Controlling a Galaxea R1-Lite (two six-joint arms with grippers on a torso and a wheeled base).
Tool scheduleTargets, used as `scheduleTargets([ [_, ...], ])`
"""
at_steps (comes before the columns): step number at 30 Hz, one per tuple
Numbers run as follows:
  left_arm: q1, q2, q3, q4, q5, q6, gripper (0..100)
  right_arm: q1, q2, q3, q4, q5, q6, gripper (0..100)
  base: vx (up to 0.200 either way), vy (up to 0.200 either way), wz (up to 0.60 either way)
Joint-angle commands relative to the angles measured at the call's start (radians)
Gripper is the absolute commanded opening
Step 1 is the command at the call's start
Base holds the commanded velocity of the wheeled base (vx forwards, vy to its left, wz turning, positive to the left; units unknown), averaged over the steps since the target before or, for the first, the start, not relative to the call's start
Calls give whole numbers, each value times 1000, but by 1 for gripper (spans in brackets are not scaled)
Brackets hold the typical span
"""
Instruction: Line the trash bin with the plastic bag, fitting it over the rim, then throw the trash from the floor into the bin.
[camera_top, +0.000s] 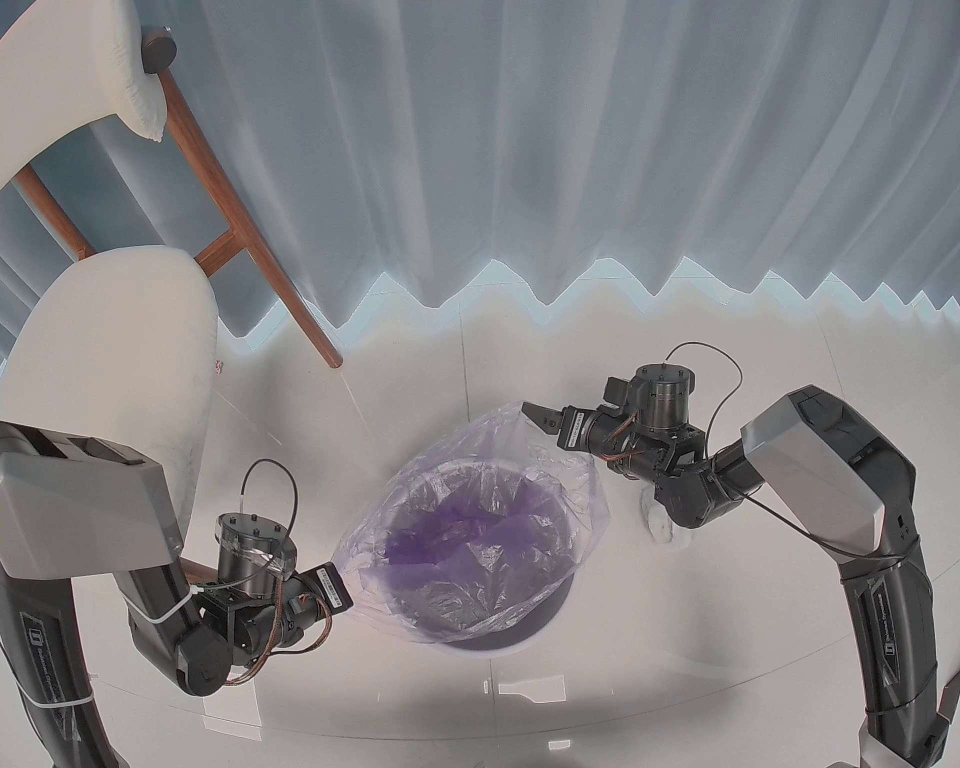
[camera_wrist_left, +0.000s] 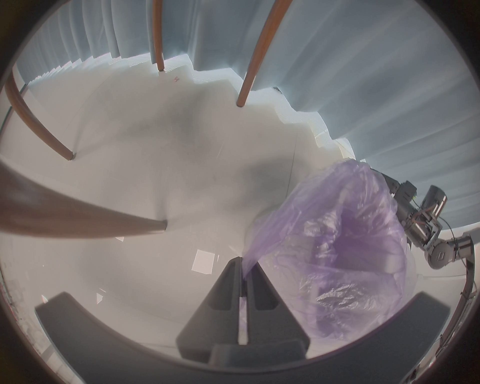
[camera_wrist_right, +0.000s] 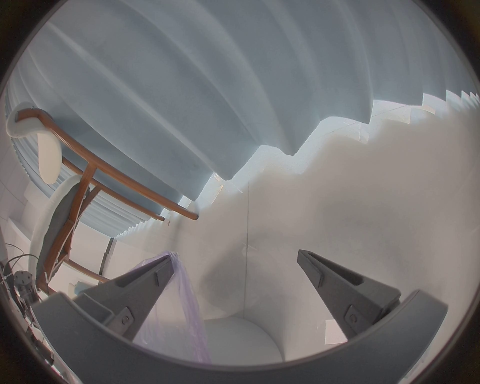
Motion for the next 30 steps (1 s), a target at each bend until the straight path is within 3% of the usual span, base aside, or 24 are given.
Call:
scheduleTargets([
  [1,-30,18,28,0,0,0,0,-5,5,22,-1,0,-5,100,0,0,0],
  [19,-136,36,77,-20,34,1,0,-56,-55,175,-36,-1,-6,100,0,0,0],
  [20,-142,33,92,-26,37,1,100,-57,-62,189,-48,-1,-5,100,0,0,0],
  [26,-170,13,172,-125,51,1,100,-73,-117,292,-94,-4,4,100,0,0,0],
  [30,-213,-10,335,-333,57,3,100,-104,-202,439,-174,-6,47,100,0,0,0],
])
